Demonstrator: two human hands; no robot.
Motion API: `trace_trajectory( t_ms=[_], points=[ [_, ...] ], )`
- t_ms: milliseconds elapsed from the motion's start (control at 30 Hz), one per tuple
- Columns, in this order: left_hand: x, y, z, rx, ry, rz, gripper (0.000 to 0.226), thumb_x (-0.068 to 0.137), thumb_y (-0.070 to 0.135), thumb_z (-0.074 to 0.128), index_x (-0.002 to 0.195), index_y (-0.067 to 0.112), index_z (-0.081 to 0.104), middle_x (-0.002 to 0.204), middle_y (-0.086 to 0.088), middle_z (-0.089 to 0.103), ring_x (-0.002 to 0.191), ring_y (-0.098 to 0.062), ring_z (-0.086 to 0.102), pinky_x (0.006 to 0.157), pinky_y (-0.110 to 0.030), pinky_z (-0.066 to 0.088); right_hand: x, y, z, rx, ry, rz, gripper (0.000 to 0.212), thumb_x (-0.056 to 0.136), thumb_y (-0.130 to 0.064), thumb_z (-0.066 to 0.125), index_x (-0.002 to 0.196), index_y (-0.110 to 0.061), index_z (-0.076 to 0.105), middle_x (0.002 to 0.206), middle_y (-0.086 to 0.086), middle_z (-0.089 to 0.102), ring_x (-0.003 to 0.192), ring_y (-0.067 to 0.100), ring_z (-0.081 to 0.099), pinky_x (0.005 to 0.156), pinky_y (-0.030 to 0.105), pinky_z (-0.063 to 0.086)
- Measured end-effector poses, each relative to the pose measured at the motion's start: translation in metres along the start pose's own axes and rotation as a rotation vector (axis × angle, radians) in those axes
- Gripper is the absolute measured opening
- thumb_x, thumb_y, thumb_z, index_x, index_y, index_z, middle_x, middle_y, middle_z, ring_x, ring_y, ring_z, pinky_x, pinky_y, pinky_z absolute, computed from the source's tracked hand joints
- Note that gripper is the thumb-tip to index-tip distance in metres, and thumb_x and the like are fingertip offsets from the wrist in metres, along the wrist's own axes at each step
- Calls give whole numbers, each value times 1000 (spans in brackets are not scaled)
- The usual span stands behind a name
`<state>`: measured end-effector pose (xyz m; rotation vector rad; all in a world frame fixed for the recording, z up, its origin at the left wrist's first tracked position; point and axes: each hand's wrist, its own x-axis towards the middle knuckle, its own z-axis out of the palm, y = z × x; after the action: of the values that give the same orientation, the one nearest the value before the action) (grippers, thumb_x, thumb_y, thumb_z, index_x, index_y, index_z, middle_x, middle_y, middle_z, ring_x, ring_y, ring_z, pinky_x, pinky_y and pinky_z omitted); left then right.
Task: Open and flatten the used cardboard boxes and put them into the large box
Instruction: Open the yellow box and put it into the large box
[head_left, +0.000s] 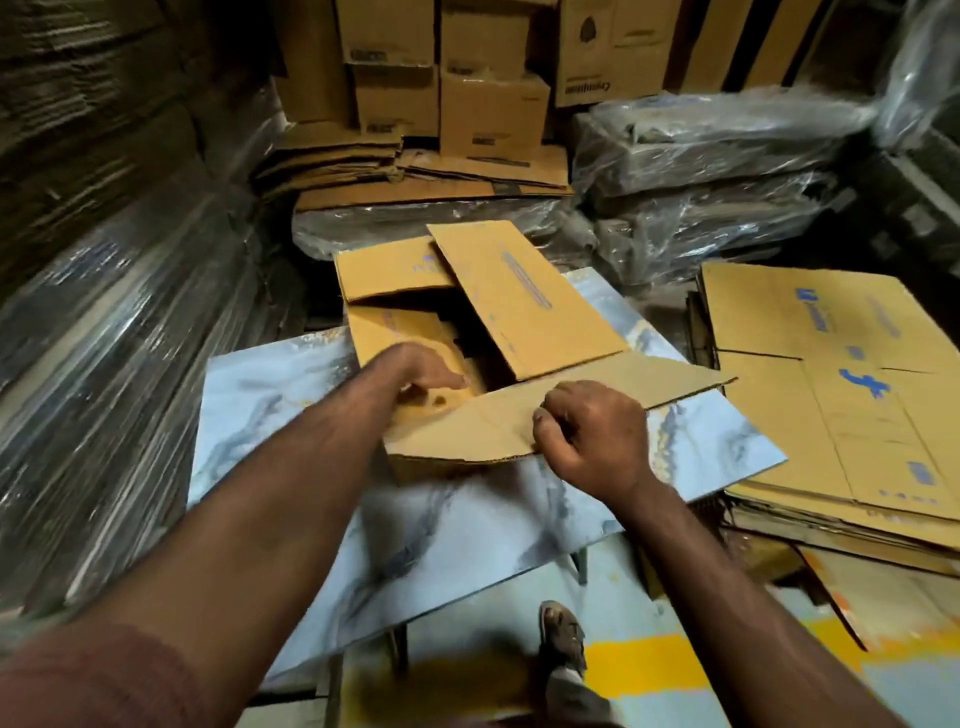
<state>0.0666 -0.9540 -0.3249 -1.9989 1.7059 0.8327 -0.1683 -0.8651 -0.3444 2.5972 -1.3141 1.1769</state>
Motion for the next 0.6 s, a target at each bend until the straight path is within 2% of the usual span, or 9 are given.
trace_trajectory(
  t_ms=[67, 133, 200, 267, 367, 467, 533, 600],
  points=[
    [0, 8, 5, 30, -22, 82, 72, 96, 67, 37, 138, 11, 52, 132, -13, 59, 106, -29, 60, 94, -41, 49, -18, 10, 15, 36, -145, 87, 32, 82, -38, 42, 59, -17, 48, 62, -2, 48, 62, 22, 49, 49, 35, 37],
    [-1, 12, 14, 33, -31, 124, 74, 95, 68, 37, 144, 14, 46, 144, -12, 51, 122, -30, 53, 98, -40, 43, -28, 16, 32, 47, -342, 136, 33, 80, -42, 35, 62, -17, 48, 66, -2, 49, 66, 23, 50, 53, 37, 43],
    [4, 9, 33, 88, 41, 97, 82, 91, 73, 42, 154, 22, 30, 161, -9, 25, 145, -32, 27, 111, -44, 28, -34, 20, 48, 3, -481, 155, 32, 78, -38, 36, 72, -14, 56, 76, 2, 57, 77, 27, 56, 60, 40, 48],
    [12, 2, 55, 101, 126, 91, 90, 87, 75, 47, 158, 31, 14, 166, -7, 0, 152, -35, 0, 118, -55, 8, -33, 25, 59, -8, -554, 186, 26, 77, -33, 38, 75, -14, 56, 81, 5, 59, 82, 30, 58, 63, 40, 49],
    [16, -5, 65, 47, 193, 141, 85, 89, 67, 52, 157, 36, 12, 166, -8, -7, 151, -35, -11, 117, -59, -5, -21, 30, 64, -23, -631, 215, 18, 75, -33, 36, 71, -21, 49, 83, 8, 61, 82, 32, 58, 63, 38, 47],
    [13, -7, 67, 27, 162, 160, 79, 92, 63, 51, 156, 36, 15, 166, -8, -5, 151, -35, -10, 118, -57, -5, 2, 25, 68, 19, -527, 241, 23, 77, -33, 36, 74, -19, 55, 84, 6, 63, 79, 31, 59, 60, 35, 43],
    [11, -10, 66, 58, 134, 166, 78, 93, 64, 49, 156, 35, 14, 166, -7, -3, 152, -35, -6, 120, -56, 1, 26, 19, 76, 101, -400, 246, 33, 82, -34, 38, 87, -15, 65, 89, 6, 67, 84, 29, 61, 67, 38, 48],
    [5, -9, 63, 111, 96, 163, 77, 94, 64, 45, 157, 34, 14, 166, -6, 2, 152, -35, 1, 119, -54, 9, 53, 8, 87, 190, -335, 243, 39, 88, -37, 39, 102, -13, 66, 97, 8, 67, 91, 28, 61, 74, 36, 48]
  ],
)
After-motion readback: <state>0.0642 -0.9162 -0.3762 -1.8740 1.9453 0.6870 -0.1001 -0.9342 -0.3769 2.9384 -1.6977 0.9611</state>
